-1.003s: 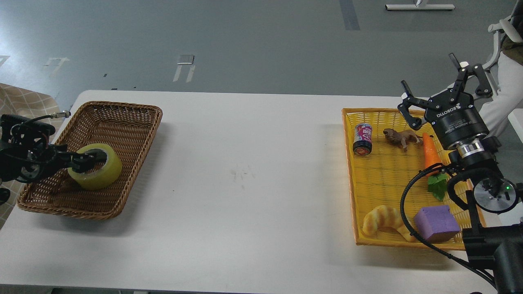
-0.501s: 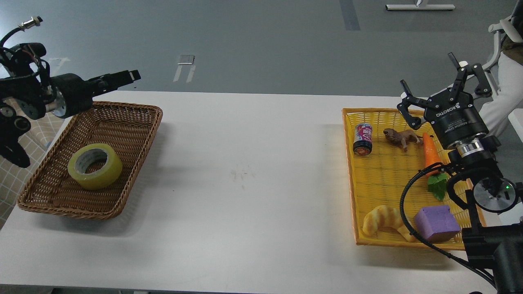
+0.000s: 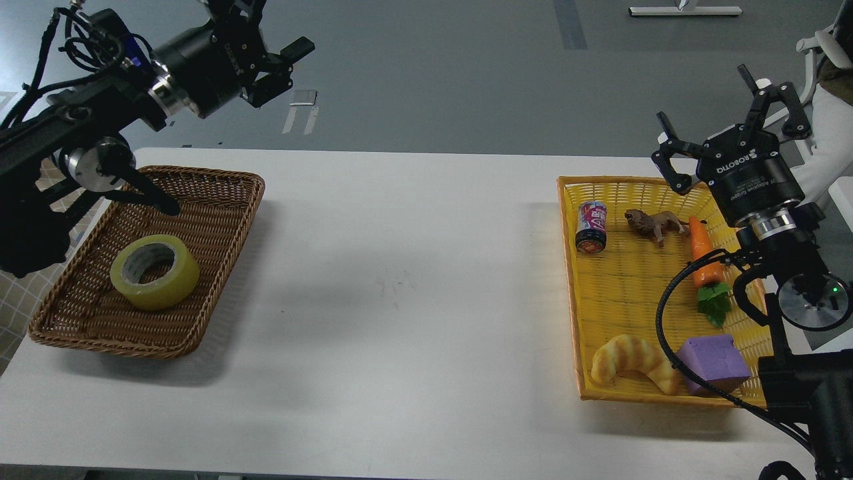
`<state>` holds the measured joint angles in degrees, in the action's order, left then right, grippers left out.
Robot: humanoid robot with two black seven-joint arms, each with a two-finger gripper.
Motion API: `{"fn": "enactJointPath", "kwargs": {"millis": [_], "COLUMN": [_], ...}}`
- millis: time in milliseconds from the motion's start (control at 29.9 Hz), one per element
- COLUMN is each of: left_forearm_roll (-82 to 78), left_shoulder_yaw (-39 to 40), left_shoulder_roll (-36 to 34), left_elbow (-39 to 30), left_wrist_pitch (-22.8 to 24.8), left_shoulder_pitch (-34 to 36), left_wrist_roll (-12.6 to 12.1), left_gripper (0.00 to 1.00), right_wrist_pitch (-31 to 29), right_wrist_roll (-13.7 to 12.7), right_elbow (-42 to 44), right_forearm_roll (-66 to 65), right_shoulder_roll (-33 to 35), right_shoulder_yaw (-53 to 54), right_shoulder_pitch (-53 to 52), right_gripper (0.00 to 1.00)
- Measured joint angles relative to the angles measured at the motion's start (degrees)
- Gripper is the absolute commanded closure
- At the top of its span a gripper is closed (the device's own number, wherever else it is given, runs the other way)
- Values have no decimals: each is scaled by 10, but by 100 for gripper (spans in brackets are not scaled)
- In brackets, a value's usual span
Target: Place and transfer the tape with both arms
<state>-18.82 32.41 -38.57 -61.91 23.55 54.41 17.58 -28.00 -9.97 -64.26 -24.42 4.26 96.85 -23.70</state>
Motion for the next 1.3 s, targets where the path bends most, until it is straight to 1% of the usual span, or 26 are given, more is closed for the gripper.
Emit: {"fn": "enactJointPath", "kwargs": {"millis": [267,368,535,668,969,1303], "left_forearm_roll": [32,33,33,34,36,38], "left_shoulder_yaw": [85,105,130,136,137,141], "left_shoulder_roll": [75,94,122,136,148,151], "left_elbow": [-13,-14,-14,-13,-6,9], "left_wrist_pitch": [23,30,39,44,45,45], "left_shoulder_pitch": [-73,-96,-130,-144,-161,-166], "left_wrist_roll": [-5,-5,-6,-6,-5,-2], "left_gripper": [2,2,2,2,2,2], "right_wrist_pitch": [0,0,0,0,0,0], "right_wrist_roll": [-6,-6,-6,-6,-4,0], "right_elbow": [2,6,29,46,49,41], "right_forearm_roll": [0,-1,-1,0,1,2], "right_shoulder_roll": [13,22,17,2,-40,-43], "right_shoulder_yaw": [-5,-17,-46,-62,-75,-73], "right_shoulder_pitch": [-32,-48,-68,-72,-69,-60], "right_gripper": [0,0,0,0,0,0]}}
